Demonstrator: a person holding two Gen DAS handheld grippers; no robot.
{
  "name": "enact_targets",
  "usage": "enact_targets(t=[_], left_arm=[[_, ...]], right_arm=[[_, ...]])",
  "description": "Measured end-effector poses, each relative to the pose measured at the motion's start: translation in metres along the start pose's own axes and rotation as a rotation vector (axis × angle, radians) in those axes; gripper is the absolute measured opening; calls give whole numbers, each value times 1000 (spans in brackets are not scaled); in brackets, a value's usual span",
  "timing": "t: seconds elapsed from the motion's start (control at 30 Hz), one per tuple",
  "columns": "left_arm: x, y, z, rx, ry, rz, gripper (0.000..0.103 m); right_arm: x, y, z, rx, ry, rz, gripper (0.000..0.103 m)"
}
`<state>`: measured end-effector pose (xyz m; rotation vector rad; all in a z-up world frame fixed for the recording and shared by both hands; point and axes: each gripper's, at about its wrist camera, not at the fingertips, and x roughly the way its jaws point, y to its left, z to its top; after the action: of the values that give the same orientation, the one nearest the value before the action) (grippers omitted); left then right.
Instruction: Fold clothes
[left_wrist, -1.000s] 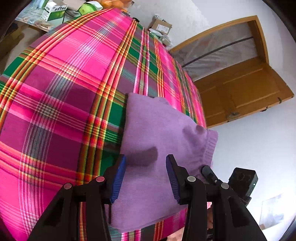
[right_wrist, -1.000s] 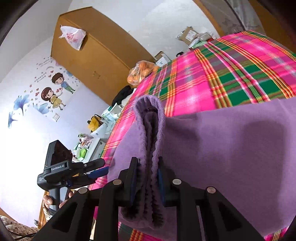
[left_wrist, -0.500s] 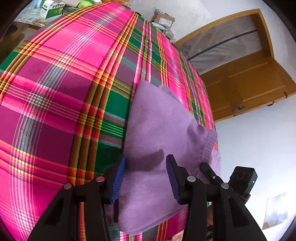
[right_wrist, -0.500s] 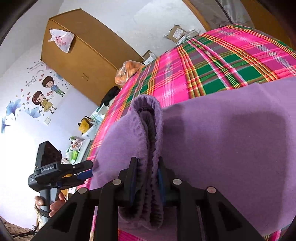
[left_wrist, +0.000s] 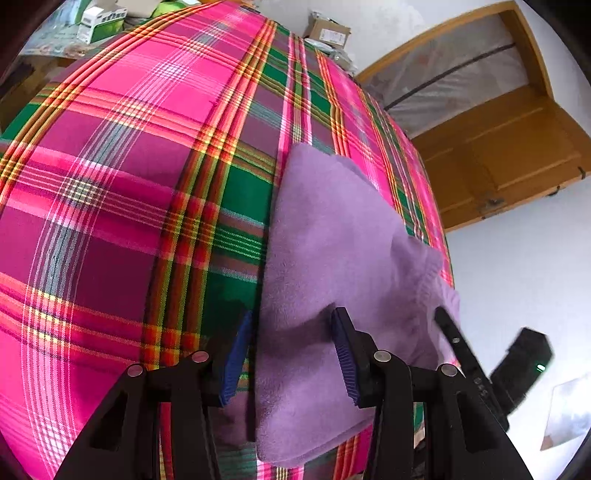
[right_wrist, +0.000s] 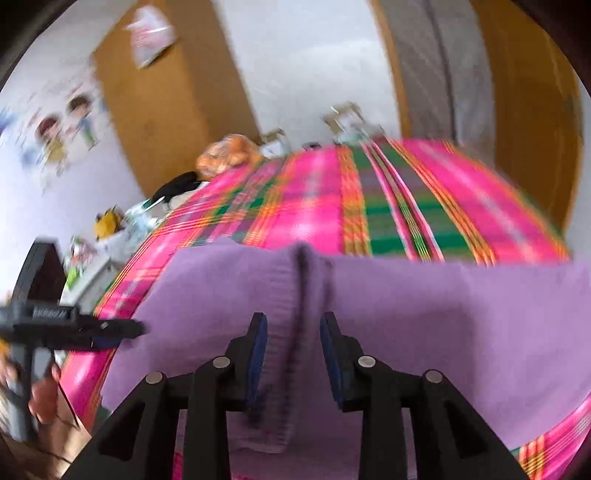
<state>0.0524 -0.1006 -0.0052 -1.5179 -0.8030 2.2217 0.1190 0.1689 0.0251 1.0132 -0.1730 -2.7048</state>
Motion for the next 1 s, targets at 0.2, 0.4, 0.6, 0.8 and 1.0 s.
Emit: enact_targets(t=[0.2,0.4,0.6,0.8,1.0], left_arm=[[-1,-6,-6,44,15,15,46],[-3,-6,-14,66,19,33,46],[-1,-12,-21,125,24,56,46],[0,-13,-28,137,25,49,46],[-6,-14,-37,163,38,56,46]], right_arm=[[11,61,-16,-263,24,22,32],[23,72,-35,-336,82,-31,32],[13,68,-50,-383,87,-62,33],[8,71,-36,-350,81,-36,32],[30,80,-28,-293,123,76,32]])
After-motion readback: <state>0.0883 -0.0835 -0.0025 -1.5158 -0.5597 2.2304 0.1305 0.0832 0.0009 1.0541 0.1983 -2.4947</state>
